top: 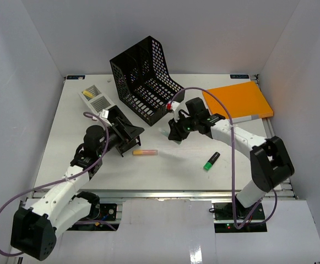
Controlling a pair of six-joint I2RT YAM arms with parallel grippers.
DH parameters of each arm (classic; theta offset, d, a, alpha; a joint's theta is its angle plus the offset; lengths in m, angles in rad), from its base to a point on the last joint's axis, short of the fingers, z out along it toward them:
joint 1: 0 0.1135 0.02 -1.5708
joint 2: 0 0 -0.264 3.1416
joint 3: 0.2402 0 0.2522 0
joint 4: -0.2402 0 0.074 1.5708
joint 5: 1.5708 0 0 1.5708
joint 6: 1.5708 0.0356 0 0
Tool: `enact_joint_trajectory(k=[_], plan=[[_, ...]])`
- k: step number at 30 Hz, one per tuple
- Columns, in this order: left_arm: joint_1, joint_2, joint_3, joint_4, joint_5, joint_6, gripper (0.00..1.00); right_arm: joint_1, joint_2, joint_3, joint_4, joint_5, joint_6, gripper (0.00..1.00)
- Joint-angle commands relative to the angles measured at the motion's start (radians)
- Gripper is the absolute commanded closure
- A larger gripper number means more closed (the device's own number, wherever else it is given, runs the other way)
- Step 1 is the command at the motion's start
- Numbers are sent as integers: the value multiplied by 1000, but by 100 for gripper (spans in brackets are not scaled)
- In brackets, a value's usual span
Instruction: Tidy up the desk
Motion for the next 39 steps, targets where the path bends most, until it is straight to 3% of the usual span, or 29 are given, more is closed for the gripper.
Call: enact_joint_trajectory(k=[1,7,12,15,21,23,26,28,31,33,39], plan=[[-94,79,74,85,-124,-61,17,4,-132,12,2,-230,-47,92],[-198,234,161,158,-186,-83,20,4,-142,87,-17,-301,28,92],[-229,293,200,188,-198,-87,29,4,-138,105,-3,-340,68,92],[-236,297,203,196,-197,-89,44,4,-134,109,7,-340,75,92],[-236,279,187,190,-204,-84,65,5,-118,133,15,-363,83,87],[-236,274,187,180,-210,-77,73,4,-113,137,14,-366,85,70],[-236,266,199,156,-227,-47,90,5,-113,134,14,-365,74,34],[-235,260,218,121,-250,-17,95,3,-123,128,13,-373,55,13],[-215,255,277,27,-293,71,99,-4,-150,119,7,-389,3,3],[-151,245,338,-95,-336,158,100,-30,-189,97,6,-449,-46,2],[191,294,582,-256,-334,388,100,-84,-277,29,-35,-583,-204,4]])
